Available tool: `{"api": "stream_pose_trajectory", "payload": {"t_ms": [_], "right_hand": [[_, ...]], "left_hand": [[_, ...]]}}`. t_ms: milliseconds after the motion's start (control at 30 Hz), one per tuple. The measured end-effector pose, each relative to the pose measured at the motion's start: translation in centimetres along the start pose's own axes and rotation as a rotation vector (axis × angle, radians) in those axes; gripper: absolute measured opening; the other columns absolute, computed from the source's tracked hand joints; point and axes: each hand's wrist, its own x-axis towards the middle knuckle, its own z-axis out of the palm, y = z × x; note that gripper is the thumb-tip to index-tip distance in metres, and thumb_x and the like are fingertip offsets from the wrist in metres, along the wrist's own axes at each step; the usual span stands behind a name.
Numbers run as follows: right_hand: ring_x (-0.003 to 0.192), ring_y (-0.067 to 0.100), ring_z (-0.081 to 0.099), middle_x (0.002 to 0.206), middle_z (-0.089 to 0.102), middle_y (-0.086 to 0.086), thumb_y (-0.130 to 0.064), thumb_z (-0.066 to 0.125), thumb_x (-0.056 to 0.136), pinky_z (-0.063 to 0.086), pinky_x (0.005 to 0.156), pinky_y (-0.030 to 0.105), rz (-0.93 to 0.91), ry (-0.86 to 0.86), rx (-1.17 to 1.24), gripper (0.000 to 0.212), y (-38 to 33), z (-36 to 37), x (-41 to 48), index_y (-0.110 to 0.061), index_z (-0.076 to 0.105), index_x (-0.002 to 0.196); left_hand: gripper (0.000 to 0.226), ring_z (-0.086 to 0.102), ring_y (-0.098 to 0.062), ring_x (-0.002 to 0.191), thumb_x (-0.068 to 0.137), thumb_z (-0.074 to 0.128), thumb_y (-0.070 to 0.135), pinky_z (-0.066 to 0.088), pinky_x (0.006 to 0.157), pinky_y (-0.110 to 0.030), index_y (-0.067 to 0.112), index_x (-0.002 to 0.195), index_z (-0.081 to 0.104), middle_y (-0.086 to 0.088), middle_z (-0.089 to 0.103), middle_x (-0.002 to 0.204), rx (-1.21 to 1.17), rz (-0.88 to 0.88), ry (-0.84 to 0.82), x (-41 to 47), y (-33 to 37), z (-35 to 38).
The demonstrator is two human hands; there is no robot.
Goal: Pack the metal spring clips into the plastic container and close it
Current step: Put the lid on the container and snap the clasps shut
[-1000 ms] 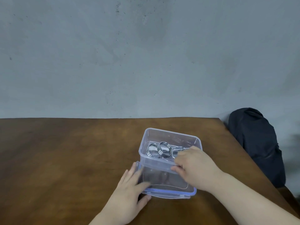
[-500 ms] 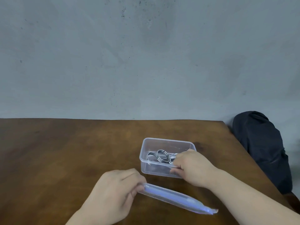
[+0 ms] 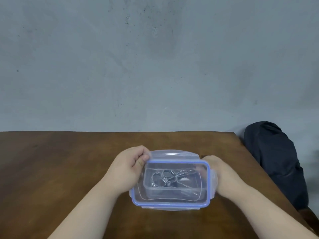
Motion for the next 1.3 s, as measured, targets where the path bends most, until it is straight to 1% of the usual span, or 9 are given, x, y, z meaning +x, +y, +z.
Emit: {"api": "stream_pose_trajectory", "payload": {"t_ms": [67, 167, 233, 400, 533, 633, 733, 933, 1300], "right_hand": [[0.074, 0.004, 0.064, 0.079, 0.072, -0.017, -0.006, 0.057, 0.099, 0.046, 0.069, 0.017, 0.143, 0.123, 0.192, 0.039, -1.1, -0.9, -0.4, -0.033, 0.072, 0.076], [0.062, 0.011, 0.063, 0.074, 0.075, -0.001, -0.015, 0.043, 0.109, 0.050, 0.061, 0.024, 0.176, 0.214, 0.323, 0.041, -3.0, -1.3, -0.5, -0.014, 0.075, 0.083], [0.057, 0.014, 0.060, 0.071, 0.070, 0.004, -0.017, 0.049, 0.106, 0.049, 0.055, 0.027, 0.196, 0.189, 0.313, 0.033, -3.9, -0.5, 0.0, -0.016, 0.071, 0.081], [0.082, 0.022, 0.066, 0.085, 0.074, 0.005, -0.023, 0.058, 0.102, 0.049, 0.071, 0.035, 0.327, 0.323, 0.171, 0.024, -2.8, 1.2, 2.2, -0.016, 0.069, 0.082], [0.082, 0.034, 0.066, 0.084, 0.073, 0.014, -0.033, 0.057, 0.102, 0.053, 0.075, 0.044, 0.471, 0.311, 0.132, 0.033, -0.7, 2.2, 3.4, -0.006, 0.065, 0.083], [0.068, 0.028, 0.060, 0.072, 0.067, 0.005, -0.038, 0.055, 0.102, 0.047, 0.064, 0.040, 0.523, 0.272, 0.039, 0.036, 0.3, 2.8, 3.9, -0.009, 0.062, 0.082], [0.064, 0.019, 0.056, 0.070, 0.063, -0.001, -0.041, 0.052, 0.101, 0.041, 0.057, 0.035, 0.568, 0.234, -0.083, 0.036, 0.7, 3.6, 4.4, -0.016, 0.057, 0.076], [0.071, 0.014, 0.060, 0.079, 0.067, -0.002, -0.040, 0.060, 0.097, 0.041, 0.057, 0.034, 0.604, 0.263, -0.104, 0.025, 0.6, 3.6, 5.1, -0.019, 0.058, 0.084], [0.069, 0.019, 0.061, 0.076, 0.068, 0.001, -0.040, 0.062, 0.098, 0.043, 0.057, 0.034, 0.628, 0.197, -0.097, 0.028, 1.1, 3.4, 5.4, -0.018, 0.059, 0.079]], "left_hand": [[0.034, 0.055, -0.001, 0.053, 0.105, 0.052, 0.008, 0.042, 0.055, -0.023, 0.023, 0.076, 0.063, 0.018, 0.061, 0.057, -0.036, -0.088, -0.029, 1.4, -0.1, 0.6], [0.034, 0.055, -0.006, 0.048, 0.105, 0.050, 0.012, 0.043, 0.054, -0.025, 0.015, 0.074, 0.063, 0.010, 0.060, 0.056, -0.108, -0.198, -0.053, 3.4, -0.5, 2.0], [0.032, 0.053, -0.007, 0.044, 0.105, 0.050, 0.011, 0.043, 0.055, -0.028, 0.010, 0.076, 0.063, 0.009, 0.059, 0.056, -0.141, -0.243, -0.069, 4.7, -1.1, 2.9], [0.026, 0.054, -0.011, 0.050, 0.102, 0.061, 0.022, 0.046, 0.057, -0.027, 0.020, 0.079, 0.071, 0.006, 0.064, 0.066, -0.226, -0.348, -0.051, 6.4, -2.3, 4.2], [0.011, 0.060, -0.015, 0.070, 0.095, 0.073, 0.028, 0.044, 0.063, -0.029, 0.022, 0.085, 0.072, 0.002, 0.067, 0.080, -0.196, -0.483, -0.011, 5.5, -4.9, 4.6], [0.011, 0.065, -0.017, 0.068, 0.093, 0.075, 0.022, 0.046, 0.059, -0.027, 0.015, 0.085, 0.072, 0.001, 0.071, 0.079, -0.234, -0.583, 0.052, 4.6, -5.7, 5.1], [0.014, 0.063, -0.015, 0.054, 0.094, 0.072, 0.022, 0.045, 0.044, -0.023, 0.015, 0.083, 0.072, 0.002, 0.073, 0.075, -0.172, -0.617, 0.094, 4.4, -5.5, 5.8], [0.015, 0.069, -0.017, 0.072, 0.095, 0.072, 0.024, 0.047, 0.058, -0.028, 0.018, 0.081, 0.074, 0.001, 0.077, 0.081, -0.117, -0.638, 0.107, 4.5, -5.7, 6.3], [0.018, 0.065, -0.014, 0.062, 0.098, 0.067, 0.025, 0.041, 0.046, -0.022, 0.015, 0.085, 0.073, 0.000, 0.076, 0.079, -0.042, -0.679, 0.092, 4.3, -5.0, 6.2]]}}
